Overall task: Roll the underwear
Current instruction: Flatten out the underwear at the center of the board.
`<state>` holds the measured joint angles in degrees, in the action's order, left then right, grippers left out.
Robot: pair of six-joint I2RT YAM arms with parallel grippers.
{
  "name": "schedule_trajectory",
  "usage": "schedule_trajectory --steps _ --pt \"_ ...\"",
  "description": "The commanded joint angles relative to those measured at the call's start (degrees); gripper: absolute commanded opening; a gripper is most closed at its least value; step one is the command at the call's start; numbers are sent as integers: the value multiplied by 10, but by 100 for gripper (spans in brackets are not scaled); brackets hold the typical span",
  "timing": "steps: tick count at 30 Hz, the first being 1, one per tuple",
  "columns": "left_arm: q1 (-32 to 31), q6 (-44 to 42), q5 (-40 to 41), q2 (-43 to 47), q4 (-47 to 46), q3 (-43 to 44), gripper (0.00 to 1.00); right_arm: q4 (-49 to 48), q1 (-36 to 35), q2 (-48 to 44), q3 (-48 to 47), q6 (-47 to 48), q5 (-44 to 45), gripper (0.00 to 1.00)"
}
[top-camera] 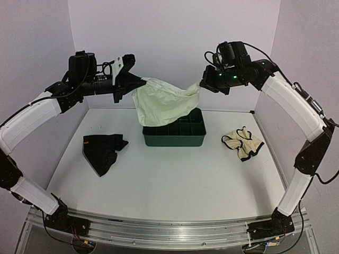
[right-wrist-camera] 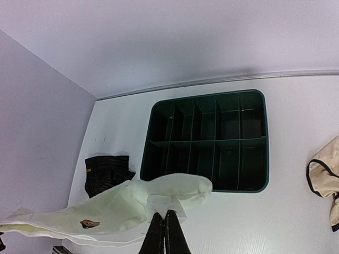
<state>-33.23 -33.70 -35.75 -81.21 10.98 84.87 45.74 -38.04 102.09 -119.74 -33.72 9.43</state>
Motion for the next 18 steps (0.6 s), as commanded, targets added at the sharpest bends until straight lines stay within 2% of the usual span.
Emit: schedule_trajectory --steps 1,8,14,18 --pt "24 -20 -46 33 -10 -52 0 13 8 28 24 -38 -60 0" --pt "45 -4 -94 57 -29 -117 0 -12 8 27 113 -99 -97 0" --pt "87 -12 -121 39 -38 -120 0 -13 9 91 35 -98 -143 0" --pt "91 -59 -145 52 -11 -125 0 -14 9 95 41 -108 -153 0"
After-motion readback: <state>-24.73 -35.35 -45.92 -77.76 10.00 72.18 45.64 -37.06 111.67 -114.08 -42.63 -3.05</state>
